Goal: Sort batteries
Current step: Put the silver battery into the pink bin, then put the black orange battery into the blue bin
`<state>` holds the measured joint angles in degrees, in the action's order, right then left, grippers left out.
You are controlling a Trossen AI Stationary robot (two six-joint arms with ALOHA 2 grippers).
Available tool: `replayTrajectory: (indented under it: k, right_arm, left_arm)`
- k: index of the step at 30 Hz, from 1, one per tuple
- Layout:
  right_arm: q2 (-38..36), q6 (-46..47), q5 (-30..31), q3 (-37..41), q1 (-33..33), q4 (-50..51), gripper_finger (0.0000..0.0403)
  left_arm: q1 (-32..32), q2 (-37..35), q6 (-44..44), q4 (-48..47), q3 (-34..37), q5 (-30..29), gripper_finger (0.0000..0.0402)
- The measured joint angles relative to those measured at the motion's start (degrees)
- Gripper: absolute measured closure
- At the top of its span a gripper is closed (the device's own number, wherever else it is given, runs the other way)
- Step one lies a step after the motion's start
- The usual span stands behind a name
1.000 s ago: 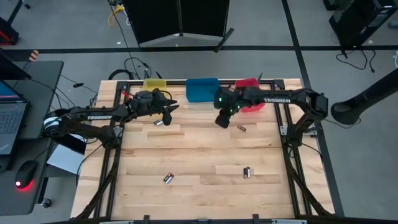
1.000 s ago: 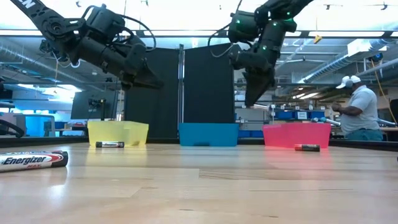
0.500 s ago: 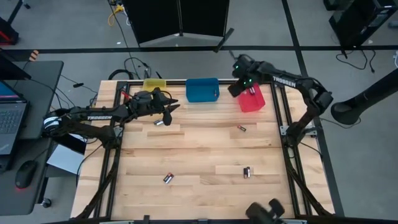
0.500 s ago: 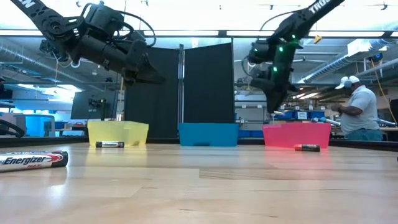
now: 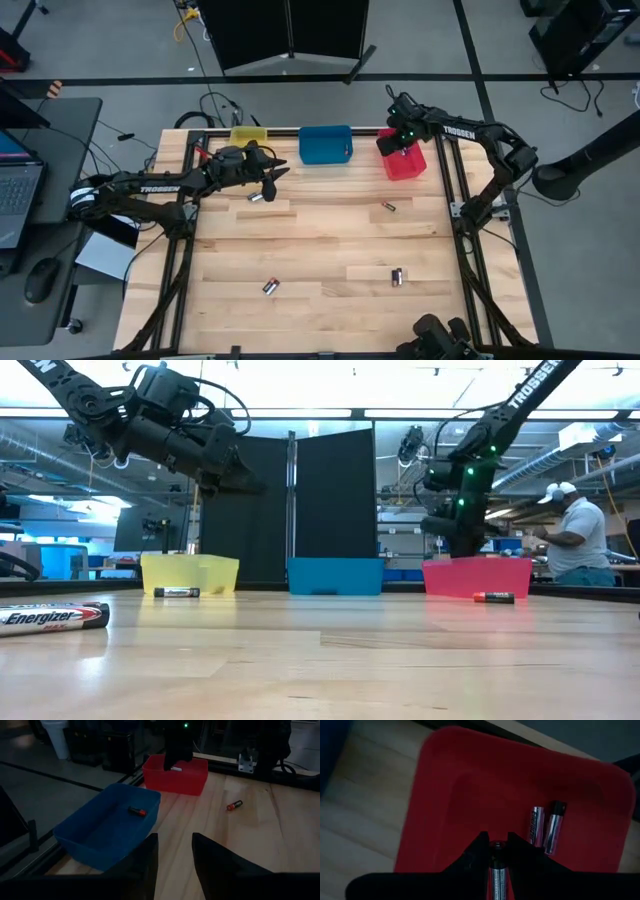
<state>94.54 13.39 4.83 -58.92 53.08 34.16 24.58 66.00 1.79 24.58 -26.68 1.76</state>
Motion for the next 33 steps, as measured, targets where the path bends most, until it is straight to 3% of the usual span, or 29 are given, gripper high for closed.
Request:
replayTrajectory:
  k: [12,18,24,30,33]
  right_arm:
    - [0.01,0.09,-1.78,5.08,2.14,-7.76,0.0344]
    - [0.02,0.0,-2.01,5.14,2.34,-8.27,0.0304]
    - [0.02,-0.22,-2.04,5.14,2.34,-9.05,0.0295]
    - [-0.62,-5.91,-2.79,1.47,1.67,-2.38,0.0297]
    - [-2.72,-9.17,-2.81,-0.66,-0.86,2.04,0.0328]
  left_arm:
    - [0.0,0.0,-0.05,-0.02,0.0,0.0,0.0275]
    - [-0.17,0.0,-0.05,-0.02,0.0,0.0,0.0275]
    - [-1.47,0.0,-1.67,-0.04,0.0,0.0,0.0275]
    - [-1.86,0.0,-1.69,-0.39,0.0,0.03,0.0275]
    - [-1.87,0.0,-1.63,-3.87,-0.82,1.64,0.0279]
